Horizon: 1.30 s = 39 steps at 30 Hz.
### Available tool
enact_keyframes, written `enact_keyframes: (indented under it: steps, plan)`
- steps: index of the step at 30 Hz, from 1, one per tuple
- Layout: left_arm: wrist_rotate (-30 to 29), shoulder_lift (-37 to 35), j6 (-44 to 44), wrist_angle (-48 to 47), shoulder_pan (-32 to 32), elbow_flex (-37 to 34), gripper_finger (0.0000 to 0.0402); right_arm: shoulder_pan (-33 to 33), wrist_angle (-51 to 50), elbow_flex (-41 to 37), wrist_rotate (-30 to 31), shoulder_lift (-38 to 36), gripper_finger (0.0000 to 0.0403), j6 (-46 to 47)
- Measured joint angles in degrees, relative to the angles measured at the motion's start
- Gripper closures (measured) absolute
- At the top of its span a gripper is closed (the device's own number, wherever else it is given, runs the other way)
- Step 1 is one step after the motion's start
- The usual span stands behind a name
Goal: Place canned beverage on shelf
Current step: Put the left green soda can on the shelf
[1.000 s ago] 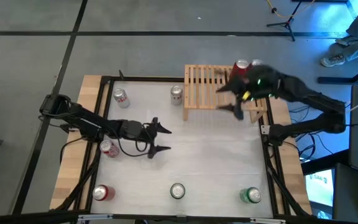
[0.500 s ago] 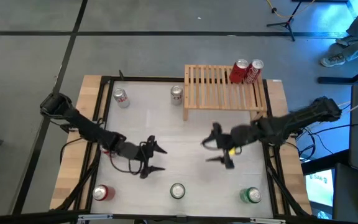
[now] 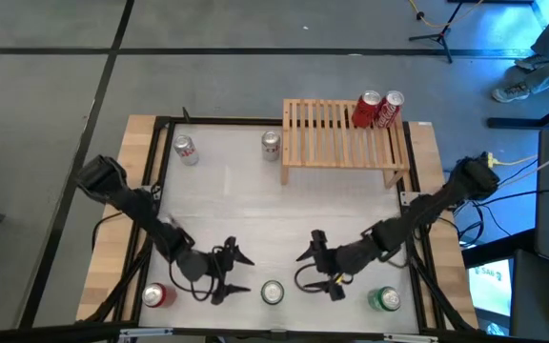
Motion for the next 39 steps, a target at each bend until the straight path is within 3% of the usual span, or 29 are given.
enact_keyframes:
  steps: [11, 20, 27, 39]
  plan:
    - [-4.53, 13.20, -4.44, -1.13, -4.46, 10.28, 0.0054, 2.74, 16.98, 0.02, -0.03, 11.71, 0.0072, 3.68]
    - [-10.20, 20.20, -7.44, -0.91, -3.69, 15.43, 0.0054, 2.69, 26.58, 0.11, 4.51, 18.15, 0.0072, 5.63]
    - [-13.79, 20.29, -7.47, -0.80, -2.81, 16.07, 0.0054, 2.76, 30.11, 0.11, 5.78, 21.36, 0.0072, 8.35]
    - [-11.23, 20.24, -1.71, -1.12, -1.48, 16.07, 0.0054, 2.70, 35.18, 2.59, 8.75, 21.42, 0.0072, 1.64]
